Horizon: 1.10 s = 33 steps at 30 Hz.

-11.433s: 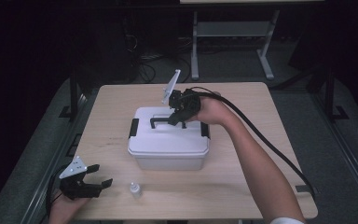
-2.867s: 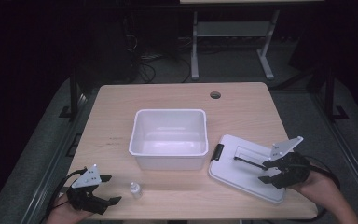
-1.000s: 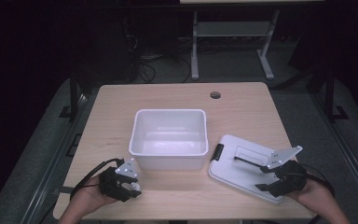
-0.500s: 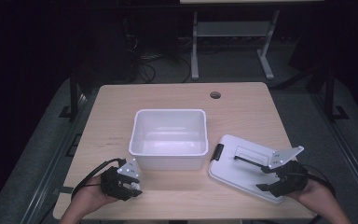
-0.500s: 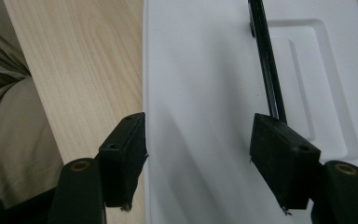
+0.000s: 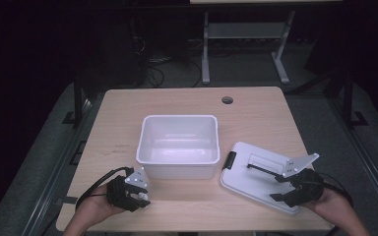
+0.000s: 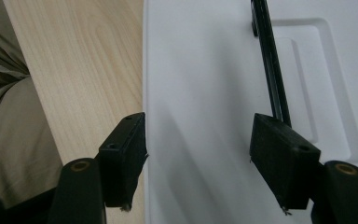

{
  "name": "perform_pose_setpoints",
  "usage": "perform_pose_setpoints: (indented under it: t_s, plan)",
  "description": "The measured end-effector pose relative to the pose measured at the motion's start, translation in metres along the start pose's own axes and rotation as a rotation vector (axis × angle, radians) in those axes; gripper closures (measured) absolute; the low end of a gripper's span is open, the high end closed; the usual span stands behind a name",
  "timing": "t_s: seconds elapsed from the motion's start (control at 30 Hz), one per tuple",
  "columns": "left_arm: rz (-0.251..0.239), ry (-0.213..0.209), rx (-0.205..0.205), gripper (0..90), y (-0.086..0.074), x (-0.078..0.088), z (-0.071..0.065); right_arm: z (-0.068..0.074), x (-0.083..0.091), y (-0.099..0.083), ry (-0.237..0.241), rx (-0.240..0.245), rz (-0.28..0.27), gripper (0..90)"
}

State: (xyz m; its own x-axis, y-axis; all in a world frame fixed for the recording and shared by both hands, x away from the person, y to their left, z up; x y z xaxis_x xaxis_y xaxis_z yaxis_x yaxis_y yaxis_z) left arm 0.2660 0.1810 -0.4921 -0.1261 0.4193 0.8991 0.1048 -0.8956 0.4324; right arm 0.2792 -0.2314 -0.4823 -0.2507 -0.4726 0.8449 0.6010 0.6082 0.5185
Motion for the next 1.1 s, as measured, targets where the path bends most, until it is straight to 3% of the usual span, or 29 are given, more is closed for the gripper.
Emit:
perform_pose_setpoints:
  t_s: [0.4, 1.1]
  plan:
    - [-0.008, 0.002, -0.011, 59.8, 0.002, 0.009, -0.002, 0.001, 0.000, 0.002, 0.001, 0.005, 0.003, 35.2]
    - [-0.008, 0.014, -0.050, 59.8, 0.017, 0.069, 0.003, -0.005, 0.003, 0.015, 0.010, 0.021, 0.006, 34.1]
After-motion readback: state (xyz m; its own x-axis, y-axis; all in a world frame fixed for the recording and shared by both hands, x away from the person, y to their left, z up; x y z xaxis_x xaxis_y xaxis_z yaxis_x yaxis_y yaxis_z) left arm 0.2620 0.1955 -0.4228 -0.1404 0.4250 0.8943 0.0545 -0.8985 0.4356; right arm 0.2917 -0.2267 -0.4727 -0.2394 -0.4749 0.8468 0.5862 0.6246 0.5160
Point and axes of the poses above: each handheld gripper's, and its own axes: x roughly backward along the jaws, y roughly out of its top, z roughly to its left, the point moved 9 cm from there along -x, roughly forward along the jaws, and after that the axes turned 12 degrees about -x, right-handed, at the moved point
